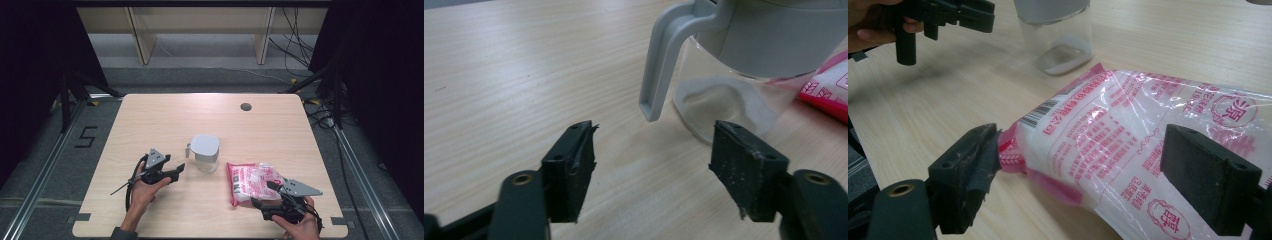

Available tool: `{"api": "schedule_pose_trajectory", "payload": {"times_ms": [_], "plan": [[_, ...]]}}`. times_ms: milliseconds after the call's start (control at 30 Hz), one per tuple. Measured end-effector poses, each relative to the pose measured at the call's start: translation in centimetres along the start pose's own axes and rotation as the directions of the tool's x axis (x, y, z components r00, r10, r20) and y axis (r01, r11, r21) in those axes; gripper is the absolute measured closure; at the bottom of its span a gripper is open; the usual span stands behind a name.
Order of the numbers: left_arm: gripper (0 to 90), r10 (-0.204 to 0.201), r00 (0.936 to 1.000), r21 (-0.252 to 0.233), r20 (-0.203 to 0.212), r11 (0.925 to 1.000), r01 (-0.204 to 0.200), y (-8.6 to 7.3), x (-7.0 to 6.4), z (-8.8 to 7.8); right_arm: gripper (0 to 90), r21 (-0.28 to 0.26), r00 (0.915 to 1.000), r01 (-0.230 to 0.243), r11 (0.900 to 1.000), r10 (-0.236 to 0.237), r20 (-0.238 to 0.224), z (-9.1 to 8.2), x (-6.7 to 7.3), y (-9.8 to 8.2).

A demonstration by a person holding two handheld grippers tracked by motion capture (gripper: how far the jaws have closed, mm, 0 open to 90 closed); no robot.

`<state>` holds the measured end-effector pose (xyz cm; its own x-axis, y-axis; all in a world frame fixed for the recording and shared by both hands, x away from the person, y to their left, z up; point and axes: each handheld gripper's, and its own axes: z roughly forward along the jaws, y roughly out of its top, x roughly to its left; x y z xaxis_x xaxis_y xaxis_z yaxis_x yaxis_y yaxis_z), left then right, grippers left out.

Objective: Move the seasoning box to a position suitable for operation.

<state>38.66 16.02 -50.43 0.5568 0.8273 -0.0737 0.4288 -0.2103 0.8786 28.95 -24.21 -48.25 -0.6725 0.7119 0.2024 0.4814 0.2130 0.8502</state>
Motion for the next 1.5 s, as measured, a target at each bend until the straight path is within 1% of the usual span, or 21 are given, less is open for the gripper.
{"api": "schedule_pose_trajectory", "payload": {"times_ms": [67,100,300,333,433,467,500,600,667,733,800,833,967,1000,1067,1133,1367,1400,1433,1467,1500], "plan": [[37.9,0.002,1.0000,-0.006,0.006,1.0000,-0.002,0.2,0.1,0.5,16.9,0.005,0.9997,0.015,1.000,-0.016,0.019,0.1,-0.1,0.0],[41.5,0.026,0.9996,-0.012,0.008,0.9996,-0.026,0.5,0.3,1.2,16.9,0.007,0.9994,0.022,1.000,-0.022,0.028,0.1,-0.1,0.0],[47.0,0.058,0.9983,-0.016,0.001,0.9982,-0.058,1.3,0.3,3.0,16.9,-0.003,0.9994,0.035,0.999,-0.035,0.003,0.1,-0.3,0.0],[48.1,0.068,0.9977,-0.012,-0.002,0.9976,-0.068,1.4,0.2,3.2,16.9,-0.004,0.9997,0.020,1.000,-0.020,0.010,0.1,-0.1,0.0],[53.3,0.093,0.9957,-0.036,-0.001,0.9950,-0.093,1.7,0.1,3.8,16.9,-0.005,0.9989,0.046,0.999,-0.046,0.010,0.0,-0.4,0.0],[54.4,0.093,0.9957,-0.036,-0.001,0.9950,-0.093,1.7,0.1,3.8,16.9,-0.005,0.9989,0.046,0.999,-0.046,0.010,0.0,-0.4,0.0],[54.4,0.106,0.9944,-0.036,-0.006,0.9937,-0.106,1.8,0.0,4.0,16.9,0.004,1.0000,0.000,1.000,0.000,-0.001,0.0,0.0,0.0],[62.4,0.121,0.9926,-0.045,-0.003,0.9916,-0.121,2.0,0.0,4.5,16.9,0.005,0.9993,0.038,0.999,-0.038,0.006,0.2,-0.3,0.0],[66.8,0.127,0.9918,-0.056,-0.001,0.9903,-0.127,2.1,-0.3,4.7,16.9,0.000,0.9997,0.025,1.000,-0.025,0.008,0.1,-0.1,0.0],[69.8,0.133,0.9910,-0.060,0.014,0.9894,-0.132,2.2,-0.3,4.7,16.9,-0.006,0.9996,0.027,1.000,-0.027,0.004,0.2,-0.2,0.0],[72.5,0.166,0.9860,-0.060,0.005,0.9843,-0.166,2.3,-0.4,4.6,16.9,-0.011,0.9997,0.024,1.000,-0.024,-0.003,0.2,-0.2,0.0],[74.0,0.150,0.9883,-0.057,0.025,0.9872,-0.149,2.2,-0.3,4.4,16.9,-0.006,0.9997,0.026,1.000,-0.026,0.003,0.2,-0.2,0.0],[73.8,0.155,0.9878,-0.051,0.017,0.9869,-0.153,2.1,-0.4,4.0,16.9,-0.004,1.0000,0.000,1.000,0.000,0.000,0.1,0.1,0.0],[73.8,0.148,0.9887,-0.053,0.025,0.9878,-0.147,2.1,-0.4,3.9,16.9,-0.013,0.9996,0.027,1.000,-0.027,0.001,0.1,-0.2,0.0],[73.5,0.157,0.9874,-0.043,0.015,0.9867,-0.157,2.0,-0.5,3.6,16.9,-0.010,0.9993,0.034,0.999,-0.034,0.014,0.2,-0.2,0.0],[73.1,0.140,0.9898,-0.042,0.024,0.9894,-0.139,1.9,-0.8,3.3,17.1,-0.011,0.9995,0.030,0.999,-0.030,0.004,0.0,-0.2,0.0],[72.3,0.142,0.9895,-0.038,0.026,0.9893,-0.141,1.3,-1.3,2.3,17.1,-0.013,0.9994,0.033,0.999,-0.033,-0.006,0.0,-0.2,0.0],[72.3,0.140,0.9898,-0.039,0.027,0.9896,-0.139,1.2,-1.4,2.2,17.1,-0.011,1.0000,-0.001,1.000,0.001,-0.001,0.0,0.1,0.0],[72.3,0.158,0.9868,-0.026,0.035,0.9872,-0.157,1.2,-1.6,1.8,17.1,-0.010,0.9998,0.018,1.000,-0.018,0.005,-0.1,0.0,0.0],[72.4,0.153,0.9873,-0.030,0.044,0.9880,-0.151,1.1,-1.7,1.8,17.1,-0.010,0.9998,0.019,1.000,-0.019,0.005,-0.1,0.0,0.0],[72.5,0.161,0.9863,-0.024,0.033,0.9867,-0.161,1.0,-1.9,1.6,17.1,-0.020,1.0000,0.000,1.000,0.000,-0.008,0.0,0.1,0.0]]}}
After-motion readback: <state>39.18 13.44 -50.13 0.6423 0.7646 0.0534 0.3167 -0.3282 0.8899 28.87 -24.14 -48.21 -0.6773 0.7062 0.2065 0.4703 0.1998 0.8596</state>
